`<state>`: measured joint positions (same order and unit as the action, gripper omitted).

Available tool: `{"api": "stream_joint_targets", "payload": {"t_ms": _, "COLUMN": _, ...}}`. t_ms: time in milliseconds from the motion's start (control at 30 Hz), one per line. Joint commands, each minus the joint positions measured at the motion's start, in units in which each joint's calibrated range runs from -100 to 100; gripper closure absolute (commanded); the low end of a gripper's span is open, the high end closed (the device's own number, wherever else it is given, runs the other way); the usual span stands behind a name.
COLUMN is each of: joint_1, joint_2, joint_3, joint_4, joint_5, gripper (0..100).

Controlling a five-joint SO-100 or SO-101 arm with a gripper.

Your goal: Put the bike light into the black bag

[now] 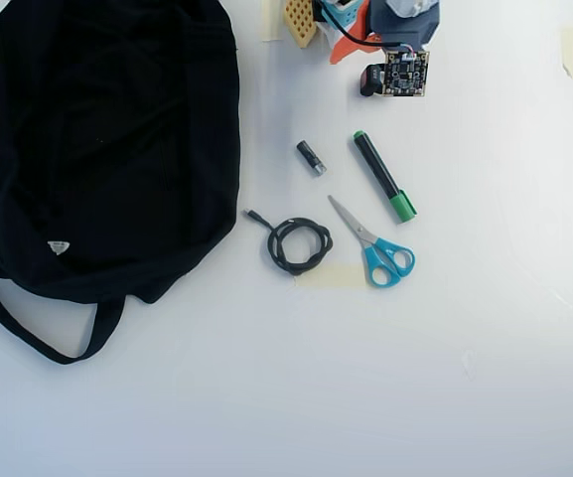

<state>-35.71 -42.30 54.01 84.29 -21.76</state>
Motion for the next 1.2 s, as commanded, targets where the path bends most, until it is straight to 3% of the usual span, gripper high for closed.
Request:
{"api": "stream_joint_targets", "payload": {"t_ms": 0, "joint_1": 0.3, "joint_2": 0.0, "joint_3": 2.2, "joint_4": -3.6, "joint_5": -0.6, "gripper": 64}}
{"api": "stream_joint_targets", "payload": {"t_ms": 700, "joint_1": -0.3, "joint_2": 0.0, "joint_3": 15.4, "joint_4": -18.9, "joint_5": -0.6, "gripper": 64}}
{"api": "stream_joint_targets", "payload": {"t_ms": 1167, "joint_1": -1.1, "joint_2": 0.0, "joint_3": 17.4, "joint_4": -20.4, "joint_5": -0.6, "gripper": 65}}
